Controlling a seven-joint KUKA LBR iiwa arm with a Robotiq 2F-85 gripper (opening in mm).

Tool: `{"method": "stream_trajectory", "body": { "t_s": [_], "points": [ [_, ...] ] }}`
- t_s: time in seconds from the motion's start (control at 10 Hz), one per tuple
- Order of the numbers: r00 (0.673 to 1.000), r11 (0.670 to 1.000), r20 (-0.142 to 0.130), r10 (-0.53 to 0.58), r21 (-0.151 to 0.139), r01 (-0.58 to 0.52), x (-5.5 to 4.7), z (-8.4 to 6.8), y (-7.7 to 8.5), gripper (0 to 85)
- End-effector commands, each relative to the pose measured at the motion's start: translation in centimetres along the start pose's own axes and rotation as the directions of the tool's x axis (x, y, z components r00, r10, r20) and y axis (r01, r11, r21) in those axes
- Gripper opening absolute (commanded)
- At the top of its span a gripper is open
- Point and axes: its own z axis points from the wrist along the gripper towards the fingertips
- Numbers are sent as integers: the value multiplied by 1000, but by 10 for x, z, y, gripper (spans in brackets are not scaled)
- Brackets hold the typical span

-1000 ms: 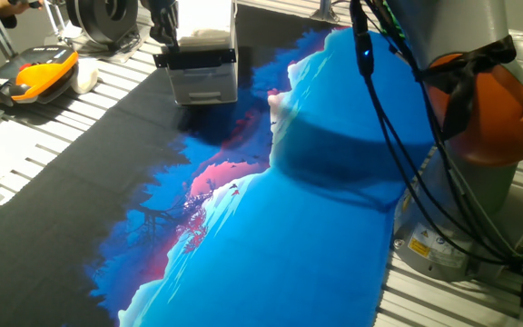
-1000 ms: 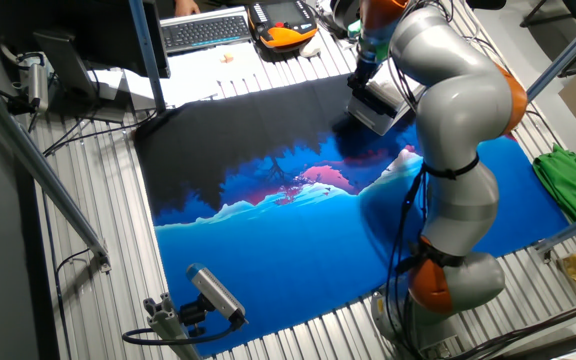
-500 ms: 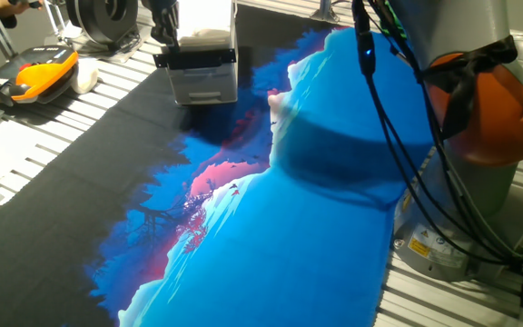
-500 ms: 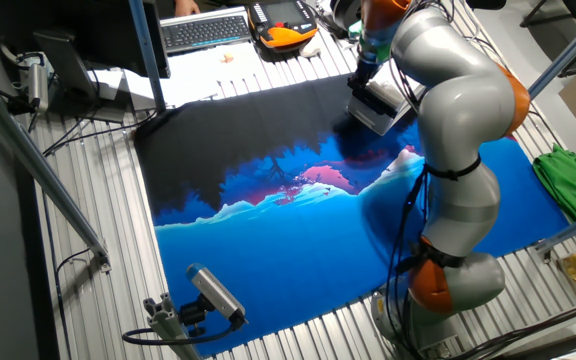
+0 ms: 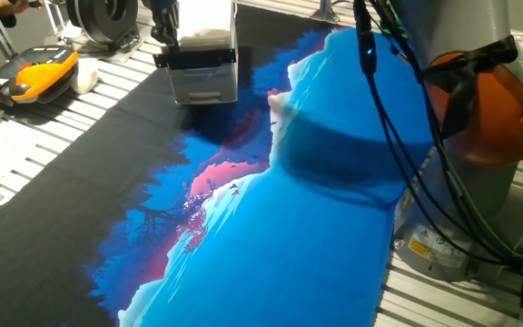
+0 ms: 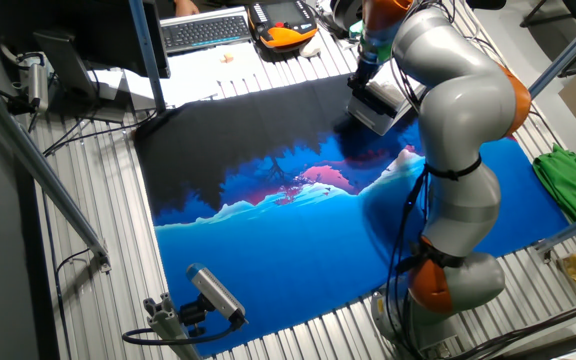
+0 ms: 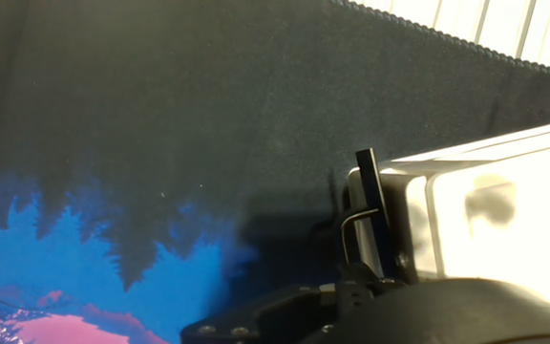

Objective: Grasp the handle and open the drawer

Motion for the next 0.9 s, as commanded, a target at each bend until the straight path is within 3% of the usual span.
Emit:
{"method": "stream_trajectory", "body": {
  "t_s": [0.0, 0.2, 0.6, 0.8],
  "points": [
    [1000, 1000, 3, 4, 2, -4, 0, 0, 0, 0],
    [1000, 1000, 10, -10, 10, 10, 0, 0, 0, 0],
    [998, 998, 14, -59, -4, 59, 0, 0, 0, 0],
    [997, 997, -15, -76, -34, 75, 0, 0, 0, 0]
  ]
}}
